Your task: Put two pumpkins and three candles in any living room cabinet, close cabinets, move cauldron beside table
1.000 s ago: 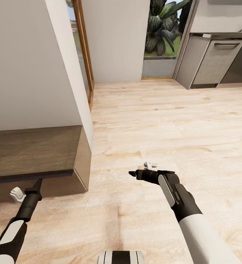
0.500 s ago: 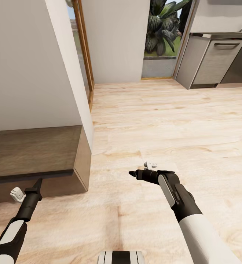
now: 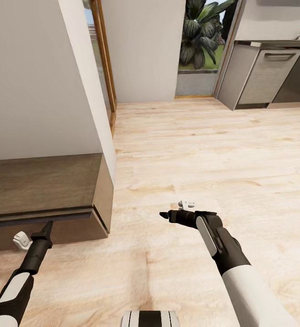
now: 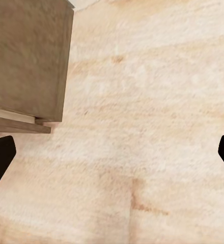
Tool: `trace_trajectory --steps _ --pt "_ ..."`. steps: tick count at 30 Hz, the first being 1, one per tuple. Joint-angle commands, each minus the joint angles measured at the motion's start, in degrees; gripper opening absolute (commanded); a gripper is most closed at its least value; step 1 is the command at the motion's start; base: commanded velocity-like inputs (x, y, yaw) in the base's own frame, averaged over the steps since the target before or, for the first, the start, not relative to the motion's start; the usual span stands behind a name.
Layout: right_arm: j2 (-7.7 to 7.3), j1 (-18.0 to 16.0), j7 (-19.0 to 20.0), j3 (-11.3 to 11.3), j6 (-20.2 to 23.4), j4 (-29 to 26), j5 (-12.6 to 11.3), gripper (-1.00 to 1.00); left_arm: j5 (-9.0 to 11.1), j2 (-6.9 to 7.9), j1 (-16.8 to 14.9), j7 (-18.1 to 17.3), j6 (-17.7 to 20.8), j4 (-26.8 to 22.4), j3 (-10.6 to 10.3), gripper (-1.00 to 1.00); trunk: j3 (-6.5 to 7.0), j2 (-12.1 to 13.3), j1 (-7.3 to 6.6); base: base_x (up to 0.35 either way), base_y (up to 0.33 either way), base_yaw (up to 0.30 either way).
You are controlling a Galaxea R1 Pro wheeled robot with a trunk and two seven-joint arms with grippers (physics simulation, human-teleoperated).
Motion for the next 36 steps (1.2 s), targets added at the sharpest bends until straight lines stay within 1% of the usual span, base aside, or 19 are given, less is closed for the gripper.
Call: trace_trajectory --steps 1,13,20,28,36 --pt "0.01 0.0 0.2 0.0 0.2 0.0 0.2 1.00 0.4 0.00 0.0 0.1 0.2 1.5 0.3 -1.00 -0.05 0.0 0.00 -0.002 0.000 0.000" --pt "0.01 0.0 0.2 0.0 0.2 0.0 0.2 1.00 0.3 0.06 0.0 0.1 0.2 1.5 0.3 -1.00 -0.05 0.0 0.00 -0.002 0.000 0.000" --pt "0.01 0.0 0.2 0.0 0.2 0.0 0.2 1.00 0.4 0.00 0.0 0.1 0.2 1.5 0.3 -1.00 -0.05 0.0 0.00 -0.098 0.000 0.000" --pt "0.01 0.0 0.2 0.0 0.2 0.0 0.2 1.00 0.3 -0.02 0.0 0.1 0.2 1.5 0.3 -1.00 -0.05 0.0 0.00 -0.016 0.000 0.000" --pt "0.00 0.2 0.3 1.1 0.2 0.0 0.2 1.00 0.3 0.00 0.0 0.1 0.2 1.5 0.3 -1.00 -0.05 0.0 0.00 -0.050 0.000 0.000"
